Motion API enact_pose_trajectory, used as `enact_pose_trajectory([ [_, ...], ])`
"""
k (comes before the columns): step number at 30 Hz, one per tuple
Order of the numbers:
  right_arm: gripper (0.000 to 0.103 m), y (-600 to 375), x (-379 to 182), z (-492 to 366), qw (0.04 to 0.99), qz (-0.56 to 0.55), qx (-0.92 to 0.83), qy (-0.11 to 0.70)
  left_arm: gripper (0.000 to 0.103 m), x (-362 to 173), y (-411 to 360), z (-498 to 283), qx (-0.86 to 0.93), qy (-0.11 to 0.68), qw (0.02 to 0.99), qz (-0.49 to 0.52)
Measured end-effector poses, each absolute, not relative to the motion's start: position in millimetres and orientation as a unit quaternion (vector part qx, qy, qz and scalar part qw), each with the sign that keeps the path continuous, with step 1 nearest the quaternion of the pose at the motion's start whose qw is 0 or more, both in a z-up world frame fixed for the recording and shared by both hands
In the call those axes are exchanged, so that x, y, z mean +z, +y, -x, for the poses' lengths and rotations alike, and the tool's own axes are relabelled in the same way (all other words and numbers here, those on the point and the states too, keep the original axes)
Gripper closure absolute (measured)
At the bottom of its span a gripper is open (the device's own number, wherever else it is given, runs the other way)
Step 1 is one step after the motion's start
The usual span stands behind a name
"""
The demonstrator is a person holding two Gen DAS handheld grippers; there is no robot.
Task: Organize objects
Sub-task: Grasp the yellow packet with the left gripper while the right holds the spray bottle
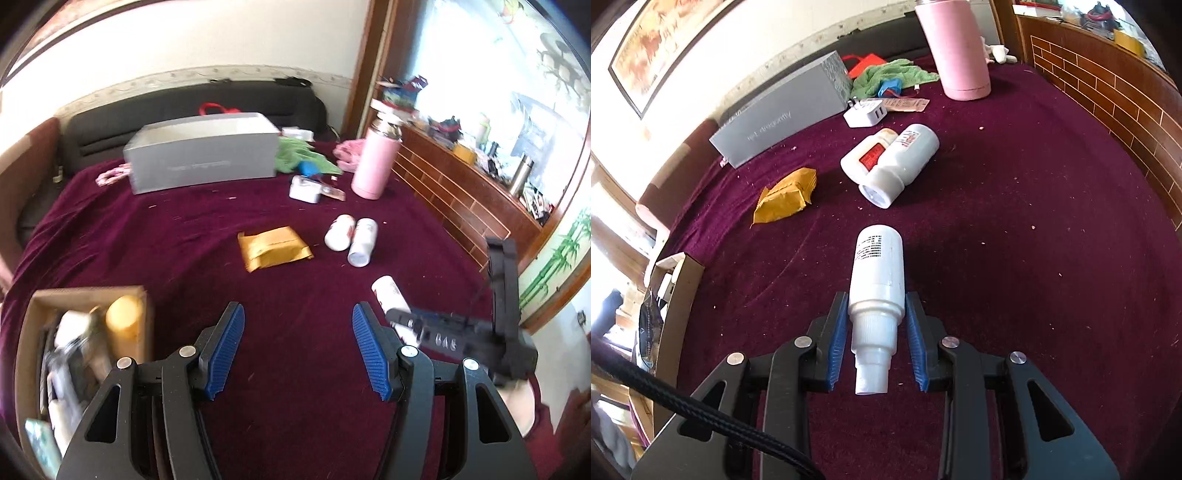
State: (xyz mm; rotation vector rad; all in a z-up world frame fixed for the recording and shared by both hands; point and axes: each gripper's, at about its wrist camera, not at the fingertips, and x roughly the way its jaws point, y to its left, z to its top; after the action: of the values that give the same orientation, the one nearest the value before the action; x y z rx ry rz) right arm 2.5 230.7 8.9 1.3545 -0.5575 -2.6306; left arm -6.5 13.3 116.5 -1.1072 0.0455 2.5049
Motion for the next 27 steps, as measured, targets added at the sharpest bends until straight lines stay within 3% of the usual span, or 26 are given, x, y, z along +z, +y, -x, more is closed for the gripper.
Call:
enact_pose_trajectory([
  [3, 0.076, 243, 2, -3, 0.083, -0.443, -0.865, -0.221, 0.048, 107, 32, 41, 0.900, 0.050, 0.174, 0.398],
  [8, 0.076, 255, -1, -1, 0.099, -0.437, -0.852, -0.270, 0.048, 84, 30, 90, 0.900, 0.031, 0.147, 0.410],
  [18, 0.075, 251, 1, -1, 0.094, -0.438, -0.858, -0.252, 0.048, 28, 36, 138, 0.893, -0.057, 0.113, 0.432],
  [22, 0.075, 252, 0, -1, 0.096, -0.437, -0.856, -0.259, 0.032, 23, 56, 141, 0.903, -0.037, 0.098, 0.416],
  [24, 0.075, 254, -1, 0, 0.097, -0.436, -0.855, -0.263, 0.029, 20, 65, 144, 0.904, -0.017, 0.087, 0.417],
  [26, 0.075, 254, -1, -1, 0.098, -0.435, -0.855, -0.267, 0.031, 14, 74, 146, 0.901, 0.002, 0.090, 0.424],
  [27, 0.075, 254, -1, 0, 0.098, -0.434, -0.855, -0.267, 0.042, 15, 75, 146, 0.901, 0.003, 0.096, 0.424],
])
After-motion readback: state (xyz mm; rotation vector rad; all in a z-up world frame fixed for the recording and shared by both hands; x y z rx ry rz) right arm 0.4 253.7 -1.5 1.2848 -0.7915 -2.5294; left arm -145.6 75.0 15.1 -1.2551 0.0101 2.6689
